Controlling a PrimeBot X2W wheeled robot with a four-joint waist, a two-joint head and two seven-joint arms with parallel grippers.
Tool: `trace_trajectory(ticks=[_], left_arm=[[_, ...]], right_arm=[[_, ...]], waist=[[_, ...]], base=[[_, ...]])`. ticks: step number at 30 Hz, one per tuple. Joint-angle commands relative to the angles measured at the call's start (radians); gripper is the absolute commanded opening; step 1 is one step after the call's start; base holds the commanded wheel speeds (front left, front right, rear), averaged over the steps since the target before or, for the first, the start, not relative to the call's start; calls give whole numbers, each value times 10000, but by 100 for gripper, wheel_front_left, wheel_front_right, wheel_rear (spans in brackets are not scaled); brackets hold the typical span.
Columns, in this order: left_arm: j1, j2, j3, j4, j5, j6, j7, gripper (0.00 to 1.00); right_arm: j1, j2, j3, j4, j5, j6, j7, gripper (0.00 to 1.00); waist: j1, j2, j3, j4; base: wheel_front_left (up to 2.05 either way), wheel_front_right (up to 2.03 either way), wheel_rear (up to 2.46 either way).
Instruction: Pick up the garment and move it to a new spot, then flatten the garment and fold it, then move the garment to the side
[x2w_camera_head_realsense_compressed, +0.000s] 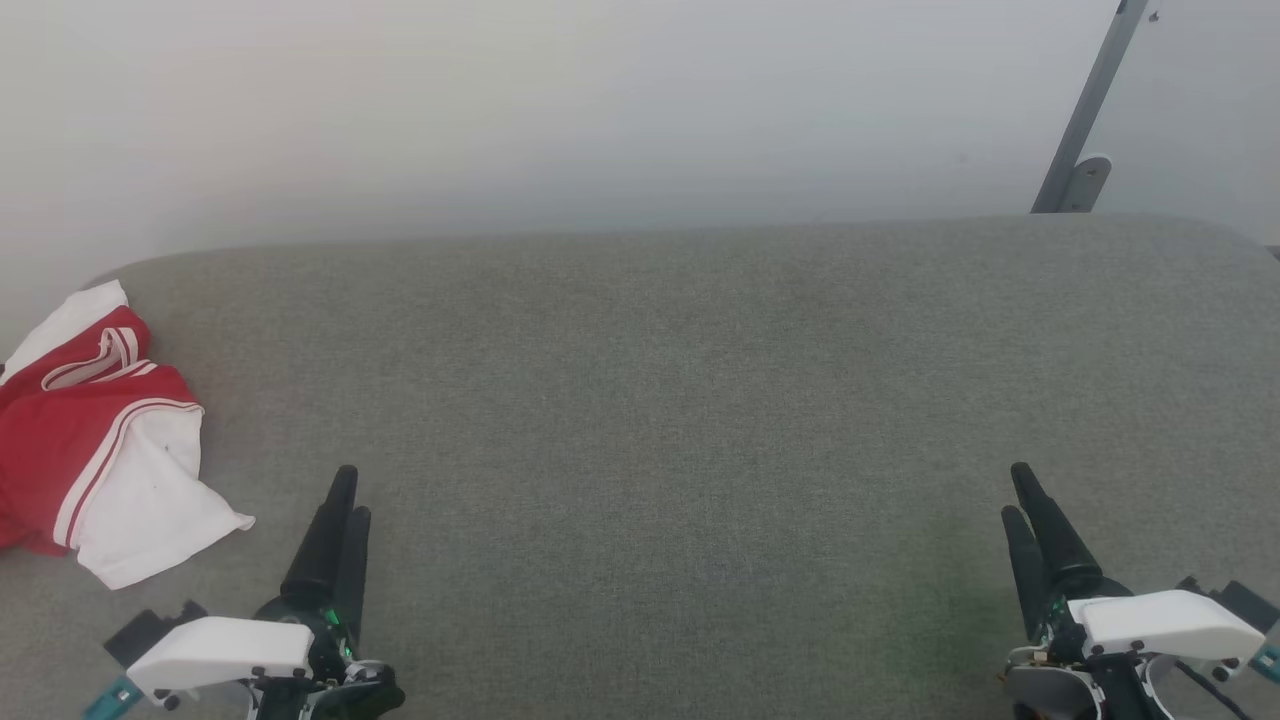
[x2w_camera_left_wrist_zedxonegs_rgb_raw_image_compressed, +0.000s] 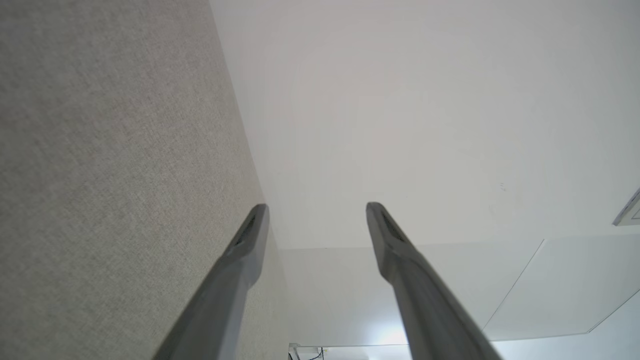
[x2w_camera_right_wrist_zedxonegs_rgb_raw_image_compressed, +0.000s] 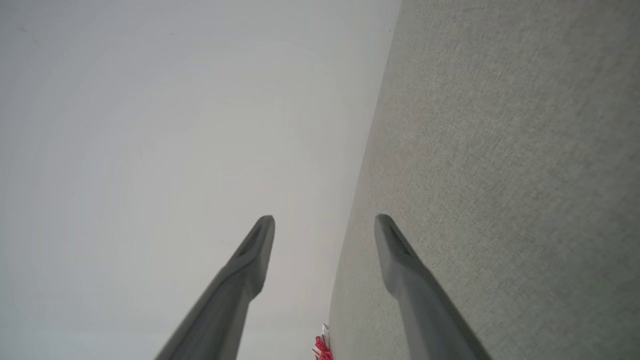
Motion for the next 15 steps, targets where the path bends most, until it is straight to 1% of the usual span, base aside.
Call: trace_trajectory(ticks=[1, 9, 10, 15], left_arm=[[-71, 157, -48, -310, 334, 69, -104, 100], [4, 615, -266, -544, 1561, 274, -577, 100], [4, 615, -266, -544, 1561, 274, -577, 100], [7, 1001, -510, -575, 2723, 508, -960, 100]], right_arm=[[-318, -145, 96, -210, -321, 1, -148, 100], [-498, -358, 363, -122, -1805, 1, -515, 100], [-498, -358, 363, -122, -1805, 1, -515, 100], [-624, -413, 426, 10, -3079, 1, -633, 100]], waist=[[0, -1, -8, -1], [0, -1, -59, -9], [0, -1, -59, -9], [0, -1, -95, -20]], base=[[0, 0, 0], [0, 0, 0], [0, 0, 0], [0, 0, 0]])
